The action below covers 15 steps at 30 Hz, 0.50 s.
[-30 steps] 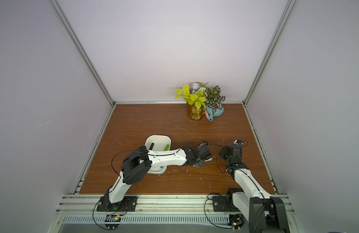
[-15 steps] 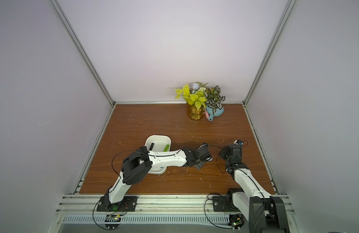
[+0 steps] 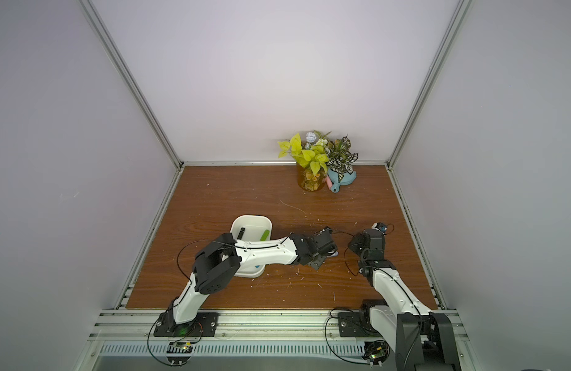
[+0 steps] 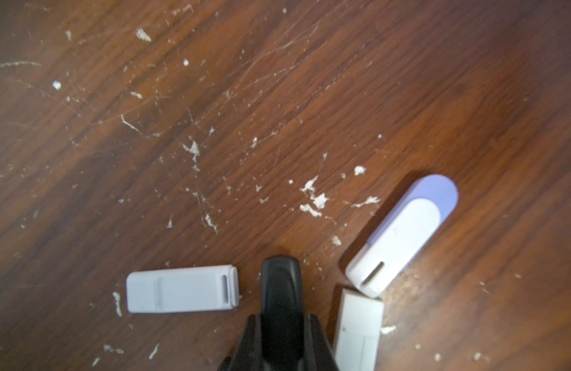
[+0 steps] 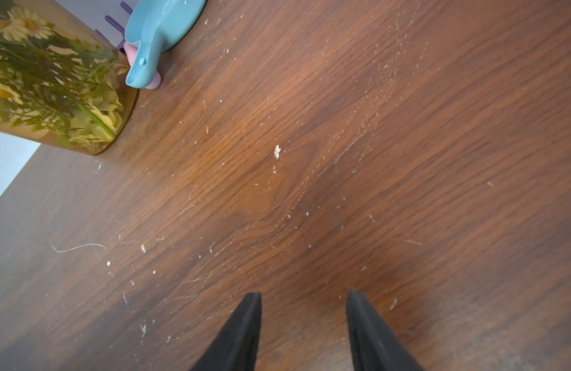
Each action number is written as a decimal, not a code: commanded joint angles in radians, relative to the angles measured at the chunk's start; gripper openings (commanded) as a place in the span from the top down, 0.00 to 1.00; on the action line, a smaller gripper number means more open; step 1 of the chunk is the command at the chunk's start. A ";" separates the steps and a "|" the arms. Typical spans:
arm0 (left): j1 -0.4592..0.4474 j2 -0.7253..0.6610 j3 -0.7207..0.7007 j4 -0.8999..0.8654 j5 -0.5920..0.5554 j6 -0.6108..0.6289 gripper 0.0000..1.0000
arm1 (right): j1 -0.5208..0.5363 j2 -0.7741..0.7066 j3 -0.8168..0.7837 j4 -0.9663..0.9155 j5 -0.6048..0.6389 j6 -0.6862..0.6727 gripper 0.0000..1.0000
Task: Put the usb flash drive into the storage box
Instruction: Pick up the USB flash from the center of the board, then place the USB flash in the storage box.
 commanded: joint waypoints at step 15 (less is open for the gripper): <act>0.284 -0.780 -0.670 -0.070 -0.204 -0.121 0.82 | -0.007 0.018 0.000 0.038 -0.034 -0.017 0.50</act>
